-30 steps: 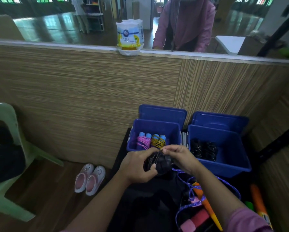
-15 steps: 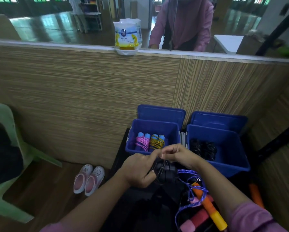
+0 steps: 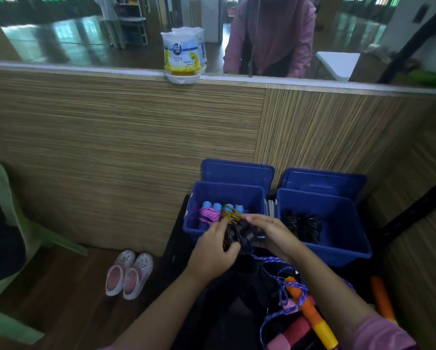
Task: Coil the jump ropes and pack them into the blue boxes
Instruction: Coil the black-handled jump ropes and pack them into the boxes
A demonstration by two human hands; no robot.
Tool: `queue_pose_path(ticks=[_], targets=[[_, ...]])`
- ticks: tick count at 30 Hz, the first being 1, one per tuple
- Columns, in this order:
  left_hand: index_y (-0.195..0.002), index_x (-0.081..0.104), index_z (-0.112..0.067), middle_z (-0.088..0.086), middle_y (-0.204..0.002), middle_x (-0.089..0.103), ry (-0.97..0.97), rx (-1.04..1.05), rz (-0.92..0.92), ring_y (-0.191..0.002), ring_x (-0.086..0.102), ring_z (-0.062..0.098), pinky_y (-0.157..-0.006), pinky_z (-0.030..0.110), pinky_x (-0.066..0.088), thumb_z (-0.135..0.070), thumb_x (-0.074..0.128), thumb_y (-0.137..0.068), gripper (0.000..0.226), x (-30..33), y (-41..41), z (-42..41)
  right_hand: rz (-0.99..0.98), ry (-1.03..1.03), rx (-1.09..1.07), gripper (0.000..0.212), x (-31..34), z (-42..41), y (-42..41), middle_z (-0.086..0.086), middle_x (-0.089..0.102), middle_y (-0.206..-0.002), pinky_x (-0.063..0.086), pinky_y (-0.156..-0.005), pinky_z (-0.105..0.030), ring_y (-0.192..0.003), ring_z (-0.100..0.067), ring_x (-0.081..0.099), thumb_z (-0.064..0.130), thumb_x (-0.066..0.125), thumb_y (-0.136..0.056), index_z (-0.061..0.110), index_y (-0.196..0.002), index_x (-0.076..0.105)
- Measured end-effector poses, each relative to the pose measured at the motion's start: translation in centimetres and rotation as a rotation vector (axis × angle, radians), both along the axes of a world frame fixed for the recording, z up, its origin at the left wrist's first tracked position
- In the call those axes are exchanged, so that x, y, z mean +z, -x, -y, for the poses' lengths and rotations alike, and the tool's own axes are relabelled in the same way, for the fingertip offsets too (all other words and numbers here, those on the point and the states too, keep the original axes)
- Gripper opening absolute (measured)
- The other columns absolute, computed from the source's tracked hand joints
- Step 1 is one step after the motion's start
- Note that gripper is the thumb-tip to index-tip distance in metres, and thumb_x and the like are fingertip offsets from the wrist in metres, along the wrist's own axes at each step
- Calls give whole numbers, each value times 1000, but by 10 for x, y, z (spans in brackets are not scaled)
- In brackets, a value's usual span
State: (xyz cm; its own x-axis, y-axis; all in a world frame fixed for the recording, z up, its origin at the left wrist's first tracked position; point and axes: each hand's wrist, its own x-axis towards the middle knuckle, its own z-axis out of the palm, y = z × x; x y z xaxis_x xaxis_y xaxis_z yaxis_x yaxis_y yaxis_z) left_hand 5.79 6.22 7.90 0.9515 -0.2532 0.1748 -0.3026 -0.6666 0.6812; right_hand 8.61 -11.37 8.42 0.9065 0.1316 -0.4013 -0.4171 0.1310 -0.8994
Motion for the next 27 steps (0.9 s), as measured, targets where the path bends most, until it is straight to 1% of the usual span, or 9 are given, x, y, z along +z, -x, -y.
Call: queue_pose_path(ticks=[3,5,7,10,13,18,20,25,27], targets=[[-130,52,-16,-3,-113,62,201,122,-80,-107,58,14,-87,18,42,-36,58,-80,54,-2,-1,19,53,-33,-127,34,-10,-8,6,-5,66,-115,52,-90,-40,-103,-19,63,13,64,-88,15,-123,61],[-123,56,-20,-12,-99,61,282,160,-133,-94,60,6,-72,3,39,-27,67,-83,42,-5,-1,34,113,122,-242,50,-18,-9,9,2,57,-126,47,-98,-33,-114,-16,56,16,68,-86,14,-132,50],[-123,54,-22,-9,-100,64,345,194,-171,-88,61,2,-68,0,39,-28,67,-84,41,-12,-2,47,121,201,-302,61,-27,-6,11,2,50,-133,44,-102,-34,-121,-15,51,25,72,-83,16,-137,45],[-132,46,-21,2,-113,62,395,192,-235,-97,60,12,-78,13,42,-27,61,-89,46,-19,-6,72,74,61,-381,36,-28,6,17,-8,67,-115,54,-83,-35,-101,-21,65,23,73,-82,13,-115,62],[-137,40,-19,0,-117,49,418,114,-304,-100,49,11,-81,13,32,-13,51,-93,46,-17,-9,101,131,82,-432,25,-25,32,21,-12,73,-100,53,-91,-40,-98,-28,68,17,73,-81,9,-104,68],[-145,36,-24,3,-132,54,378,-85,-408,-117,52,13,-93,16,34,-13,47,-95,51,-27,-26,145,146,152,-521,18,-18,93,24,-15,73,-98,54,-87,-37,-93,-28,68,9,69,-84,5,-101,68],[-147,33,-26,4,-140,49,355,-148,-439,-121,50,13,-99,19,35,-18,46,-97,52,-31,-33,158,149,210,-542,18,-19,120,21,-15,73,-98,53,-91,-43,-94,-30,68,12,70,-83,6,-100,69],[-151,24,-22,2,-156,25,-27,-258,-253,-145,20,21,-117,35,21,-31,43,-98,58,-51,-59,177,149,468,-619,73,-42,197,1,-1,73,-100,50,-95,-48,-99,-21,67,71,74,-56,19,-106,68],[-153,18,-19,4,-160,11,-198,-262,-183,-148,4,21,-121,36,10,-34,40,-99,60,-60,-71,183,155,530,-625,75,-60,227,-13,2,73,-99,50,-94,-48,-99,-20,67,79,69,-54,25,-105,69]])
